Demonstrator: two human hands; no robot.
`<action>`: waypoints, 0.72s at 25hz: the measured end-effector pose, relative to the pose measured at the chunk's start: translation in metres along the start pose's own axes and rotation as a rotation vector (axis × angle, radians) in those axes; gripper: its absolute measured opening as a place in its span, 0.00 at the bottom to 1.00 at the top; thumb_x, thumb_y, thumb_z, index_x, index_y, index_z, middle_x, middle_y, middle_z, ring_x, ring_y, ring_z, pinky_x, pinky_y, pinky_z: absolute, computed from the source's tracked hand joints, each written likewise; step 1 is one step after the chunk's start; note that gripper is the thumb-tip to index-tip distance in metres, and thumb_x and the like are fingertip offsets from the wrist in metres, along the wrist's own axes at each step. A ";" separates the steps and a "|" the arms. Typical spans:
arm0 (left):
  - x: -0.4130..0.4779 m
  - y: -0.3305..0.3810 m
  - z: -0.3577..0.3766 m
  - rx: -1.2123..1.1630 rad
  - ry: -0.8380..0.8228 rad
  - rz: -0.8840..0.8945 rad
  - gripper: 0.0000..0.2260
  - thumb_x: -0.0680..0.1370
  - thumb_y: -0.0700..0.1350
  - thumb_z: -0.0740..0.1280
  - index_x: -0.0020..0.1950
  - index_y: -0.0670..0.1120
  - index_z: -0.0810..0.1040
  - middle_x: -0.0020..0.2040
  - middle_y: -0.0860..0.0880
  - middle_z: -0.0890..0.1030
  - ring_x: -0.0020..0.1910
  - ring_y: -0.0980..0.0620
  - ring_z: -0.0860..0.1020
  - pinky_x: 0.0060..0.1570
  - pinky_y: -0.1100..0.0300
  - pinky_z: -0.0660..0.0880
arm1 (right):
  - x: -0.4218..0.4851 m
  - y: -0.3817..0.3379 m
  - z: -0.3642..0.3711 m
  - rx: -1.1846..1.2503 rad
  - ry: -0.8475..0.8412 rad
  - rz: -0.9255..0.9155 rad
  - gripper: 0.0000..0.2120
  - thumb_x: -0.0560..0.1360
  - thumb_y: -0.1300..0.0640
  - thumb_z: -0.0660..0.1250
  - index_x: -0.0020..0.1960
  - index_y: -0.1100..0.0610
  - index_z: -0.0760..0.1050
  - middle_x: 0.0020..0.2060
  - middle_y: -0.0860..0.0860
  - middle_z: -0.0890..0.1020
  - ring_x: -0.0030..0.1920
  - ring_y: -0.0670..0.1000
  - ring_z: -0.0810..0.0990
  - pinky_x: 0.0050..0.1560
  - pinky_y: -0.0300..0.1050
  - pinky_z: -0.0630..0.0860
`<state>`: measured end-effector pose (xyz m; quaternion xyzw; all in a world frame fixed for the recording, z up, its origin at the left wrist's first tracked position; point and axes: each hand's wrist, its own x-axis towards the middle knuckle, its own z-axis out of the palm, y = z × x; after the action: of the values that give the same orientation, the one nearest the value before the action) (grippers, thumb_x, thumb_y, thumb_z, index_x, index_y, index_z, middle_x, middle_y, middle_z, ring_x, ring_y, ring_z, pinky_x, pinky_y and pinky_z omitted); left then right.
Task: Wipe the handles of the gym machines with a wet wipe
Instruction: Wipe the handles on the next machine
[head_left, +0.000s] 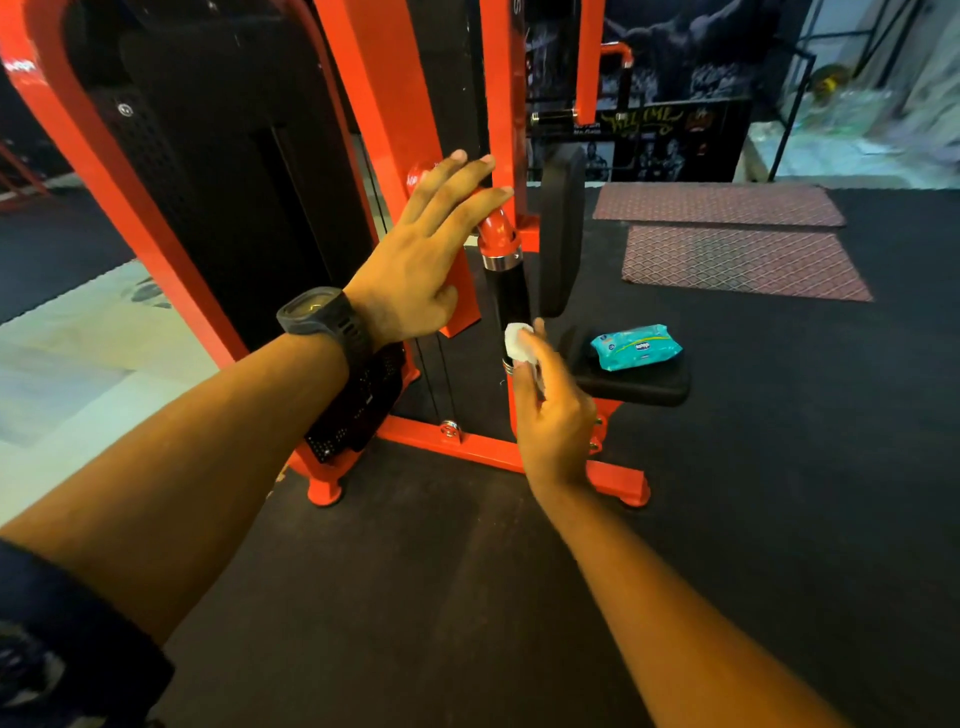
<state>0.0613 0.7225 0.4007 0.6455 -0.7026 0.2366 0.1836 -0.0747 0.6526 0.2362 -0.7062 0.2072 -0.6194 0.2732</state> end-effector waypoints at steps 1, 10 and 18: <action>0.000 0.001 -0.001 0.002 -0.003 0.002 0.42 0.62 0.28 0.63 0.78 0.39 0.62 0.79 0.39 0.58 0.80 0.36 0.51 0.78 0.58 0.42 | 0.001 -0.001 0.003 0.035 0.019 0.066 0.15 0.79 0.63 0.67 0.65 0.63 0.77 0.63 0.57 0.80 0.62 0.51 0.80 0.57 0.34 0.77; 0.001 0.000 0.003 0.001 0.019 -0.010 0.42 0.62 0.28 0.63 0.77 0.40 0.63 0.79 0.39 0.58 0.79 0.36 0.51 0.78 0.59 0.40 | 0.014 -0.010 0.010 0.106 0.029 0.270 0.17 0.80 0.61 0.65 0.68 0.60 0.75 0.62 0.58 0.81 0.62 0.50 0.79 0.57 0.30 0.76; 0.002 0.000 0.006 -0.005 0.039 -0.017 0.41 0.62 0.27 0.65 0.77 0.39 0.64 0.78 0.38 0.59 0.79 0.35 0.52 0.76 0.63 0.38 | 0.037 -0.011 0.002 0.183 0.051 0.368 0.13 0.79 0.60 0.67 0.63 0.58 0.80 0.52 0.41 0.78 0.51 0.33 0.78 0.53 0.35 0.78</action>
<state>0.0615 0.7171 0.3970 0.6464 -0.6939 0.2457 0.2009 -0.0677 0.6382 0.2715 -0.6128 0.2823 -0.5930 0.4395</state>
